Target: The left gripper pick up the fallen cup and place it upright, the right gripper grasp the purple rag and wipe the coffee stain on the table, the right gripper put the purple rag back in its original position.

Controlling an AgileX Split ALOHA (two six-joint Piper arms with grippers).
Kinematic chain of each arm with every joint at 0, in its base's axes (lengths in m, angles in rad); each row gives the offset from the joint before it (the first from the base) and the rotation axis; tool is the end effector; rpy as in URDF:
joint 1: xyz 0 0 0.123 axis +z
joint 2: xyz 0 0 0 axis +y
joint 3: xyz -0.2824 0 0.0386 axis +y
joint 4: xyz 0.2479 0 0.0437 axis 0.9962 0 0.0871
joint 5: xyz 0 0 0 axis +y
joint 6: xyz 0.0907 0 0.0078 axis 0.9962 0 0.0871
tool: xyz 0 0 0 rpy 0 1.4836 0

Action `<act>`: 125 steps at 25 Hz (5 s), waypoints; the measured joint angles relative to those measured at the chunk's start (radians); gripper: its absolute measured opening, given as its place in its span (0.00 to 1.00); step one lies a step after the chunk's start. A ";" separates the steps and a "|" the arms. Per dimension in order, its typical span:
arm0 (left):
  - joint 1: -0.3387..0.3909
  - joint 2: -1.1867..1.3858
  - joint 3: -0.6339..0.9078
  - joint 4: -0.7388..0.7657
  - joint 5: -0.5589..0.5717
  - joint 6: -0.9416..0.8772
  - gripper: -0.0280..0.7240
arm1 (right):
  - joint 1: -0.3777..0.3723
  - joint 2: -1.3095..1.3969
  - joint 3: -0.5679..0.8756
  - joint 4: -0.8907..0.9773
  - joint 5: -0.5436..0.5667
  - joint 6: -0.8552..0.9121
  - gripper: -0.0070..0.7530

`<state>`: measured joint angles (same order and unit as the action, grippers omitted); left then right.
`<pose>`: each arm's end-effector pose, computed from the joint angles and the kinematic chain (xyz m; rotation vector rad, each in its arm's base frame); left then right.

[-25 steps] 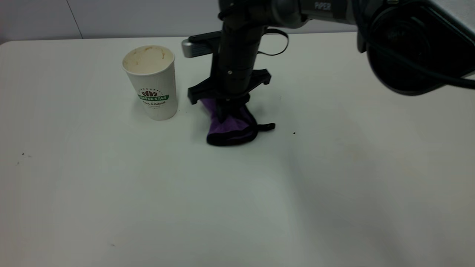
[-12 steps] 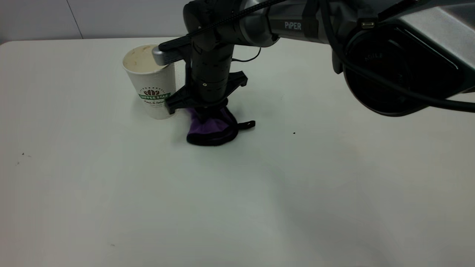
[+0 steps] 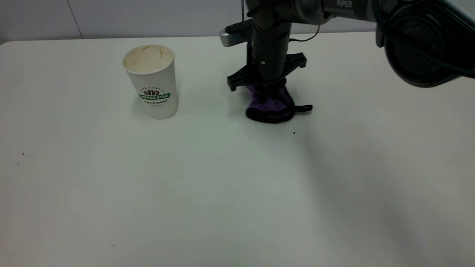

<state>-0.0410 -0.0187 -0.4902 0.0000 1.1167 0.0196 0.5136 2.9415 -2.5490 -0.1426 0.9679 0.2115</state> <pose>-0.0090 0.0004 0.2699 0.0634 2.0905 -0.0130 0.4904 0.2644 0.0005 -0.5121 2.7713 -0.0212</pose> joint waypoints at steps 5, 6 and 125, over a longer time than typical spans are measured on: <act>0.000 0.000 0.000 0.000 0.000 0.000 0.36 | -0.085 0.000 -0.053 -0.031 0.228 -0.058 0.12; 0.000 0.000 0.000 0.000 0.000 0.000 0.36 | -0.105 0.000 -0.059 -0.032 0.236 -0.073 0.12; 0.000 0.000 0.000 0.000 0.000 -0.001 0.36 | -0.586 -2.958 2.071 0.143 0.148 -0.228 0.53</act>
<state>-0.0410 -0.0187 -0.4902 0.0000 1.1167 0.0191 -0.0728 -0.0162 -0.4775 0.0000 1.1157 -0.0170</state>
